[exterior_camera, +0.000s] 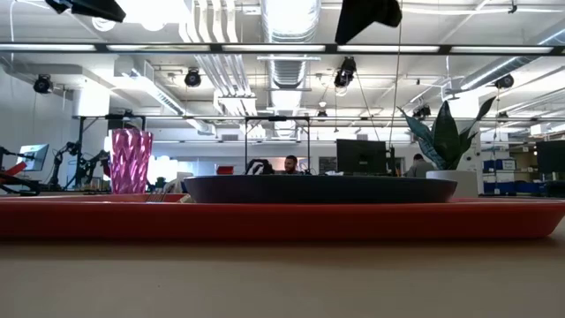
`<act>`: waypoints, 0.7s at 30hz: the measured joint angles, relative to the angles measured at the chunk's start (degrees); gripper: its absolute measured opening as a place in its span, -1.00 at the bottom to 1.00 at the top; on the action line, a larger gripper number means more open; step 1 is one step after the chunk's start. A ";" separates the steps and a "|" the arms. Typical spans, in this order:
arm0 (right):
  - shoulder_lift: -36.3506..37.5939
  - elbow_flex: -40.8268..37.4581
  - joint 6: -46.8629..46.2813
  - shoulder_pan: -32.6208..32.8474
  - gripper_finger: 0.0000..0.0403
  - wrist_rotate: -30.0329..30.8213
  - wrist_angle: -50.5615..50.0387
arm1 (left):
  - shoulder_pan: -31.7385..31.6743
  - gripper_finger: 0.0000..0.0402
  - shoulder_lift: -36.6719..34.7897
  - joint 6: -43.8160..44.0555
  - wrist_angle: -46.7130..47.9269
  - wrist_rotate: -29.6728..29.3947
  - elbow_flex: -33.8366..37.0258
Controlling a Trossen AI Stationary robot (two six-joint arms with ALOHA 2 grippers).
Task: Pick and place plate/cup/fork/spoon on tray
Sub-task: Put the red glass on the orange serving tray to the top right of the blue plate
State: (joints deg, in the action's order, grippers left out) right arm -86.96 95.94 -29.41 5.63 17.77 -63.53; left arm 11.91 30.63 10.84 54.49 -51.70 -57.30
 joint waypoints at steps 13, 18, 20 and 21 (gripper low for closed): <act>2.43 0.00 -0.19 3.59 -0.96 1.82 1.10 | -3.33 -0.21 7.77 2.42 13.31 -0.59 -2.63; 2.89 0.00 -0.52 5.72 -0.96 2.42 1.09 | -7.43 -0.04 11.53 7.85 20.49 2.19 -7.40; 3.40 0.00 -0.54 6.48 -0.96 3.43 1.10 | -9.69 0.00 12.32 9.79 22.88 6.69 -9.06; 3.76 0.00 -0.58 6.81 -0.96 3.86 1.08 | -10.89 0.00 12.72 10.37 24.24 9.69 -9.70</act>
State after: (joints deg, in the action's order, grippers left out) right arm -83.19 95.94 -29.99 12.44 21.63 -62.45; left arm 1.02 43.34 21.21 78.74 -42.01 -67.00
